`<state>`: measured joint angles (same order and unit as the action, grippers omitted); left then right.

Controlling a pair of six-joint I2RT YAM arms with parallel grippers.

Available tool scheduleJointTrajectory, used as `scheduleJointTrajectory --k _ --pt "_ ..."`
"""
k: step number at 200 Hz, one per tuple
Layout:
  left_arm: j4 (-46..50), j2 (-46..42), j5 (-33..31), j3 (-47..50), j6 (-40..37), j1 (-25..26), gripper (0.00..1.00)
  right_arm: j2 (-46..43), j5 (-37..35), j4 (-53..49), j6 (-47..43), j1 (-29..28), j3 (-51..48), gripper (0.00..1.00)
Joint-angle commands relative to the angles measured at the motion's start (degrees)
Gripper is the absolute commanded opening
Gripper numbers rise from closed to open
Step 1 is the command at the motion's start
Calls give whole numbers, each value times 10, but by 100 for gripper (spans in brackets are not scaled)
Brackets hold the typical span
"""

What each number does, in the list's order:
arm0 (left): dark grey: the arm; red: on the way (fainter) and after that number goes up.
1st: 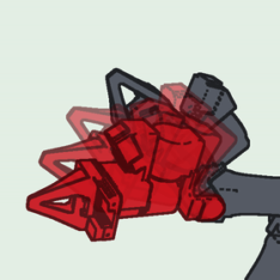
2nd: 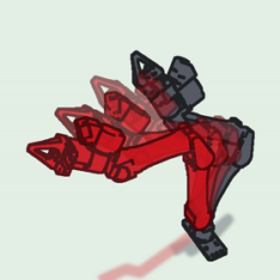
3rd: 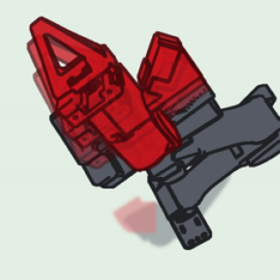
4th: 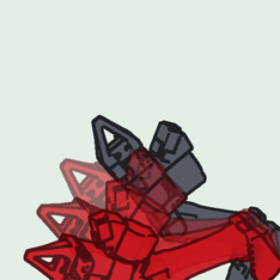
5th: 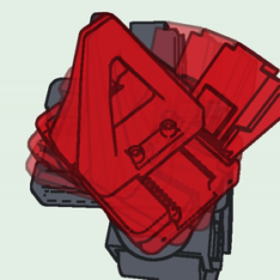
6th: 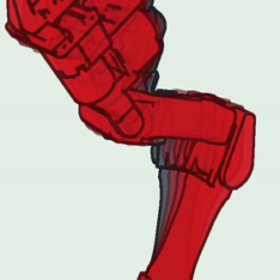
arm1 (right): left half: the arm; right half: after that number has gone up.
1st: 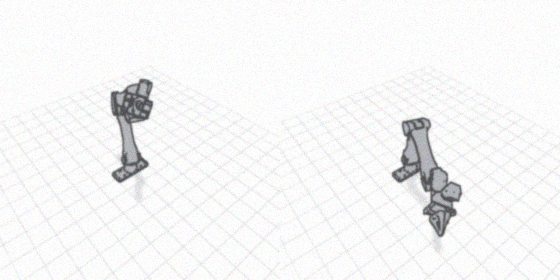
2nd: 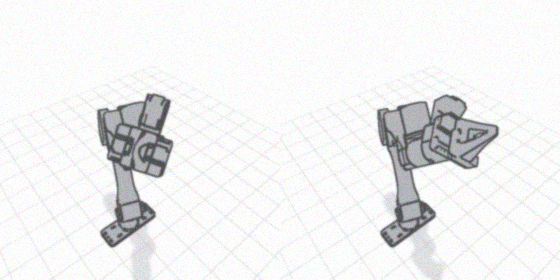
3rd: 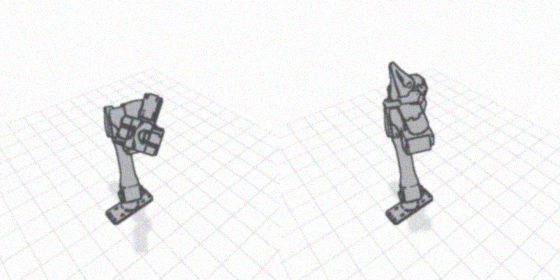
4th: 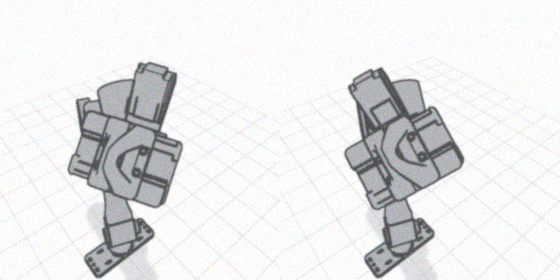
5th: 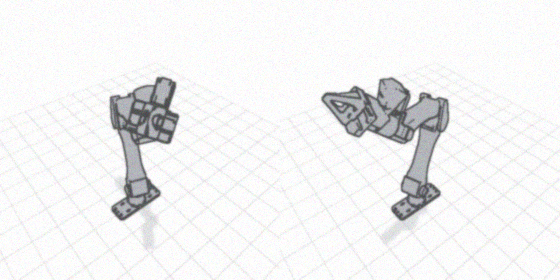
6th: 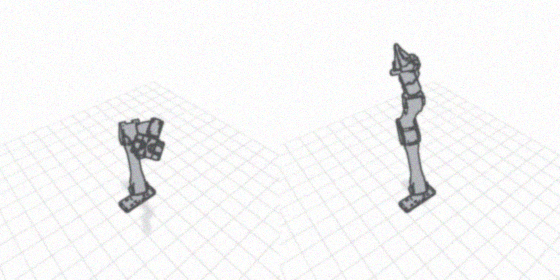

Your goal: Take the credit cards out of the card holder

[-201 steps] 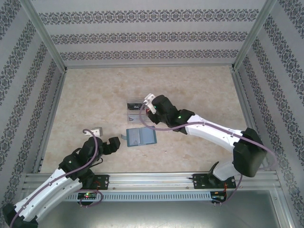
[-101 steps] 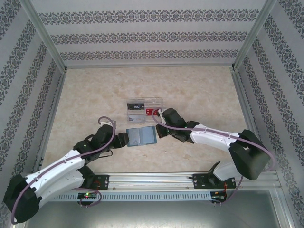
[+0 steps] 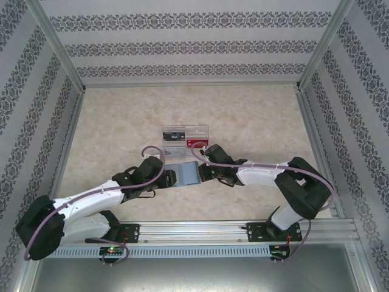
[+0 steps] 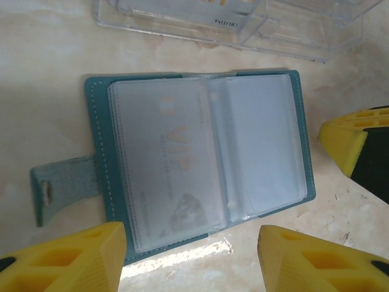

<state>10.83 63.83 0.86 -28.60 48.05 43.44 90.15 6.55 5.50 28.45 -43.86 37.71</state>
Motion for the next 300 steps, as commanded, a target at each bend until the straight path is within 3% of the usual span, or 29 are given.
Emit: scheduleJointTrajectory --k 1,81,199,272,300 --pt "-28 20 -10 -17 7 9 60 13 12 15 12 2 -4 0" --pt "-49 95 -5 -26 6 9 58 25 17 12 12 1 3 0" --pt "-95 136 29 -26 13 11 55 24 21 11 13 1 4 0" --pt "-97 125 32 -41 7 22 57 25 21 12 14 1 4 0" --pt "-92 122 32 -49 6 25 64 24 21 13 15 2 4 0"
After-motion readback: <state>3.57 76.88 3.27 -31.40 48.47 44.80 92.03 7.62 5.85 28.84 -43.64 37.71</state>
